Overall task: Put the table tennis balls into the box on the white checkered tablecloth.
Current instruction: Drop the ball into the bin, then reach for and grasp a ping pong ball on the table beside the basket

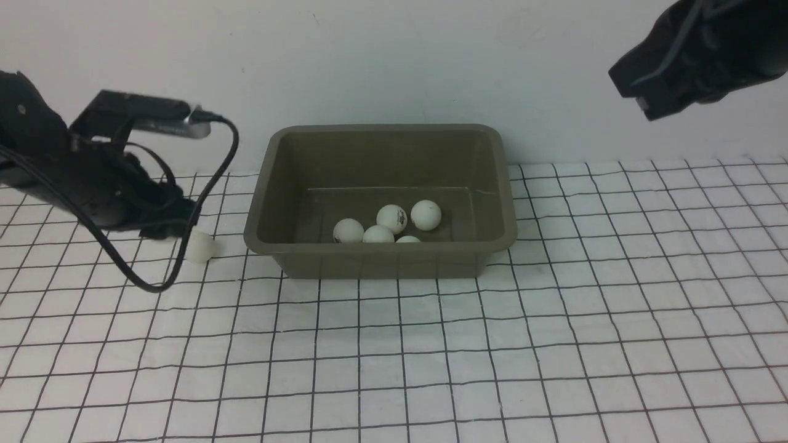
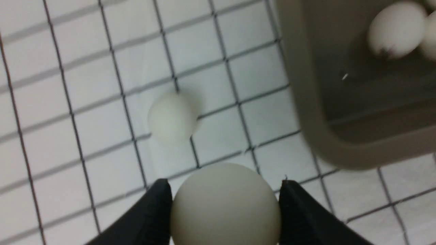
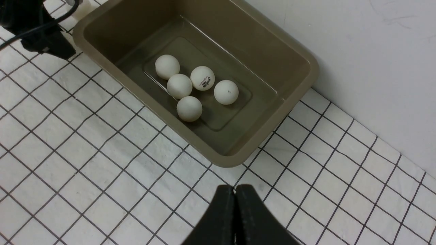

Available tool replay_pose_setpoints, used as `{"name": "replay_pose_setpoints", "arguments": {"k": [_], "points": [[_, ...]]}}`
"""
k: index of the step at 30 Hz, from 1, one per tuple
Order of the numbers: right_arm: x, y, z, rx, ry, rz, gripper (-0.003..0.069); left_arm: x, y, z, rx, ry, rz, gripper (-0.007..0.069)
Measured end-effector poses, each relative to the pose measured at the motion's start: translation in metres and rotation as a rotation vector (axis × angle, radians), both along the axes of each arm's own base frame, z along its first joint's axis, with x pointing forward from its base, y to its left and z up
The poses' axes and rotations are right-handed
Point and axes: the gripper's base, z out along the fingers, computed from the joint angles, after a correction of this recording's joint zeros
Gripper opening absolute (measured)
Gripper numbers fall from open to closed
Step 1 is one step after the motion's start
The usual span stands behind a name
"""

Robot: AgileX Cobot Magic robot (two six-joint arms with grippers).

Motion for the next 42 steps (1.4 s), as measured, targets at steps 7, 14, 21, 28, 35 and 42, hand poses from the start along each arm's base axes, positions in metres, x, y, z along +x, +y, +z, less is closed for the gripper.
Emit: {"name": "replay_pose_setpoints", "arguments": {"k": [7, 14, 21, 28, 35, 42], "points": [[0.000, 0.000, 0.000, 0.002, -0.005, 0.000, -0.0018, 0.033, -0.062, 0.012, 0.001, -0.112, -0.162, 0.0353], [0.000, 0.000, 0.000, 0.006, -0.003, 0.001, -0.0018, 0.105, -0.087, -0.022, 0.018, -0.029, -0.233, 0.0353], [-0.001, 0.001, 0.000, 0.010, 0.011, 0.010, -0.0018, 0.132, -0.099, -0.050, 0.001, 0.150, -0.310, 0.0353], [-0.003, 0.001, -0.002, -0.008, 0.027, 0.024, -0.0018, 0.138, -0.107, -0.041, -0.058, 0.178, -0.338, 0.0465], [-0.003, 0.001, -0.002, -0.004, 0.029, 0.026, -0.0018, 0.122, -0.089, 0.032, 0.003, 0.118, -0.358, 0.0449], [-0.002, 0.002, -0.001, 0.003, 0.020, 0.027, -0.0018, 0.105, 0.011, 0.093, -0.032, 0.015, -0.115, 0.0426]]}}
